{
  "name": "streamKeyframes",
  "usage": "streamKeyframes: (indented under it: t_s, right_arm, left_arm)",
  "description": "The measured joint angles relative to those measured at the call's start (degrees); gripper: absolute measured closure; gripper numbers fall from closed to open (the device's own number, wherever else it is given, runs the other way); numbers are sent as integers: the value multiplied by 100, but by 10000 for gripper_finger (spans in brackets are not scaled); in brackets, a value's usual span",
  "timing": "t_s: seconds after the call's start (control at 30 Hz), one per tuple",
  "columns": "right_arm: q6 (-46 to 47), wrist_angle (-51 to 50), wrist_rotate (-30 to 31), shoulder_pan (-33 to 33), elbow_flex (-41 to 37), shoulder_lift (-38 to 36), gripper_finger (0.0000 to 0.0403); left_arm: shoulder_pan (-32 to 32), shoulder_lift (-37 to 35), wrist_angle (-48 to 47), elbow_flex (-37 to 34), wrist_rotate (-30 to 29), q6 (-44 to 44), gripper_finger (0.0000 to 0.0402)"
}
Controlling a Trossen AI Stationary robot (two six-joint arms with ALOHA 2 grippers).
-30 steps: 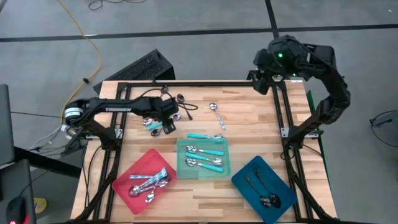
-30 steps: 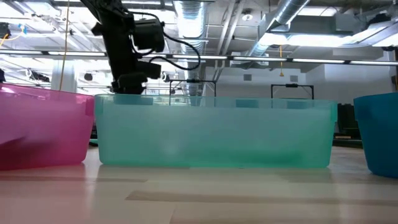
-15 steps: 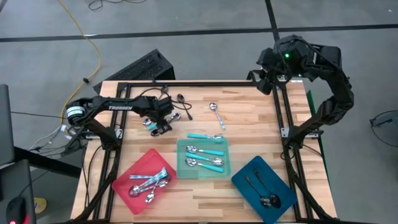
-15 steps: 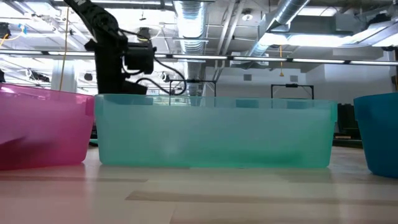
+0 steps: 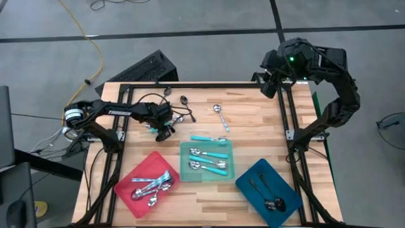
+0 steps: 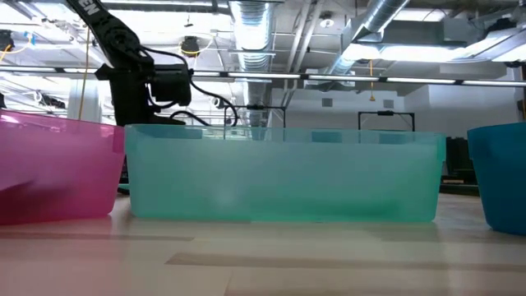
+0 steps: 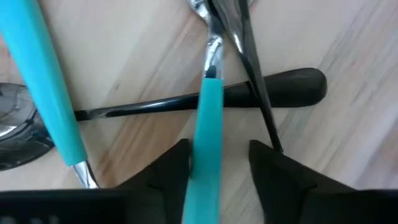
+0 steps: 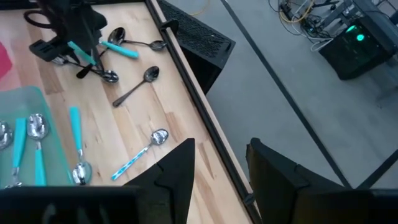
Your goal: Sort silverware by color (type)
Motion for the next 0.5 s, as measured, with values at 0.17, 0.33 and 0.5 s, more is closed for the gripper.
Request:
streamKeyframes:
  t_s: [0.17,0.33,0.5]
  right_arm:
    - [161,0,3,139,2,54,237]
    - [232,0,5,275,2,53,237]
    - [123,2,3,339,2,51,237]
  left_arm:
    - [13,2,-61,19,-37,-39,359]
    - [15,37,-136,171,-44,-408,370]
    - [20,-1,-169,482,109,-553,370]
